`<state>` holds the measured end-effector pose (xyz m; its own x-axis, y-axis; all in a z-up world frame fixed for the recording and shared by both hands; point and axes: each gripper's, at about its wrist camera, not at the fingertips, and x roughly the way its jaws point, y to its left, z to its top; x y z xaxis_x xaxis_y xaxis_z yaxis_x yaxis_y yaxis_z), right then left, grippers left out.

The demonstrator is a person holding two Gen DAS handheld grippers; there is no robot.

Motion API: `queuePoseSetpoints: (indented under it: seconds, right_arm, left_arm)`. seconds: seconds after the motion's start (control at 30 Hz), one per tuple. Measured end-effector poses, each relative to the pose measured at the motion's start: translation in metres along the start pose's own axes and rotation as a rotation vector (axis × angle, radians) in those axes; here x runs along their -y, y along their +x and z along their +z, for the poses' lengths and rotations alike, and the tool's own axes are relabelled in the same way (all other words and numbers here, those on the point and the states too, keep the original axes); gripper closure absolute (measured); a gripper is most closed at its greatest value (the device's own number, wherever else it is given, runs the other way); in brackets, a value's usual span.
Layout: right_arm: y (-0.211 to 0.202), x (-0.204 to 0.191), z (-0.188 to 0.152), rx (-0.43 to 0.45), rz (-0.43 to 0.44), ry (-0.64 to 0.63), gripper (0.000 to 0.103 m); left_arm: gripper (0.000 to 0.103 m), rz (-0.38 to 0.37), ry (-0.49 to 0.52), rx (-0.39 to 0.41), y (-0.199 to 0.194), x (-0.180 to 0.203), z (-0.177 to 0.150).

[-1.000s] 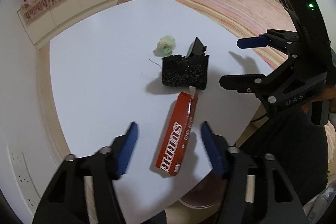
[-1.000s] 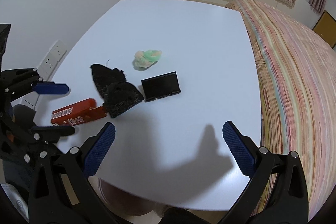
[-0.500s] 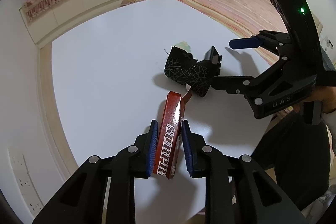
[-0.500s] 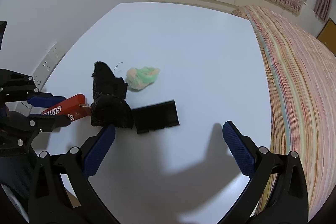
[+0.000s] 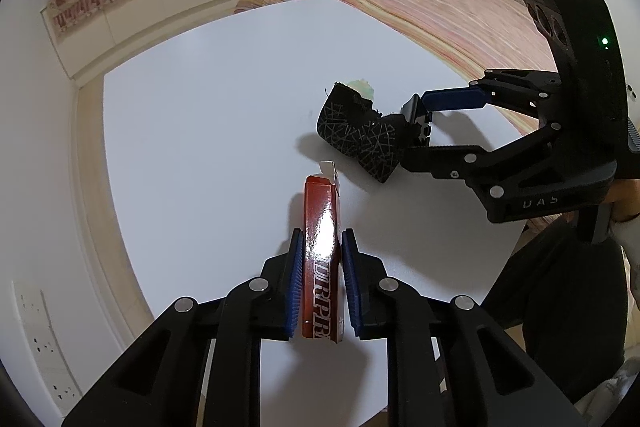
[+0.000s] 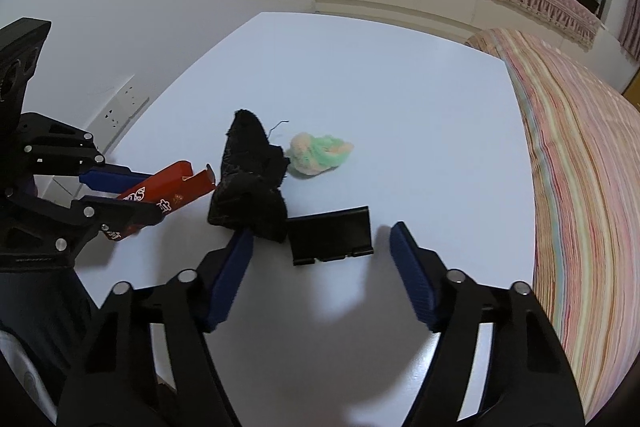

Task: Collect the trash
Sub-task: 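Grasp the red SUPREME box with the left tool while the right tool grasps the black phone stand, then carry both items over the wastebasket and open both tools to drop them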

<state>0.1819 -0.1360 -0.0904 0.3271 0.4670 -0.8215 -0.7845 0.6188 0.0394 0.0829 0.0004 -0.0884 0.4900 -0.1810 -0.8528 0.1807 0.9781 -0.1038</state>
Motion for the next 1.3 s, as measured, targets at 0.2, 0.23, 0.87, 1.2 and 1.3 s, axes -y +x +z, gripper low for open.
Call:
queuePoseSetpoints:
  seconds: [0.2, 0.23, 0.87, 1.2, 1.3]
  right_arm:
    - [-0.003, -0.004, -0.002, -0.002, -0.003, -0.011, 0.051]
    - [-0.003, -0.004, -0.002, -0.002, -0.012, -0.011, 0.056]
    - [-0.029, 0.001, -0.013, 0.018, -0.032, 0.057, 0.064]
    - [-0.085, -0.028, -0.035, 0.072, -0.006, 0.063, 0.064]
    - [-0.103, -0.039, -0.045, 0.088, -0.002, 0.062, 0.064]
  left_arm:
    - [0.085, -0.006, -0.01, -0.004, -0.002, -0.001, -0.002]
    - [0.086, -0.007, -0.012, -0.004, -0.002, -0.002, -0.001]
    - [0.088, -0.011, -0.016, 0.024, -0.017, 0.002, -0.004]
    - [0.088, -0.035, 0.009, 0.066, -0.054, 0.03, -0.016]
    - [0.088, -0.045, 0.019, 0.078, -0.066, 0.04, -0.023]
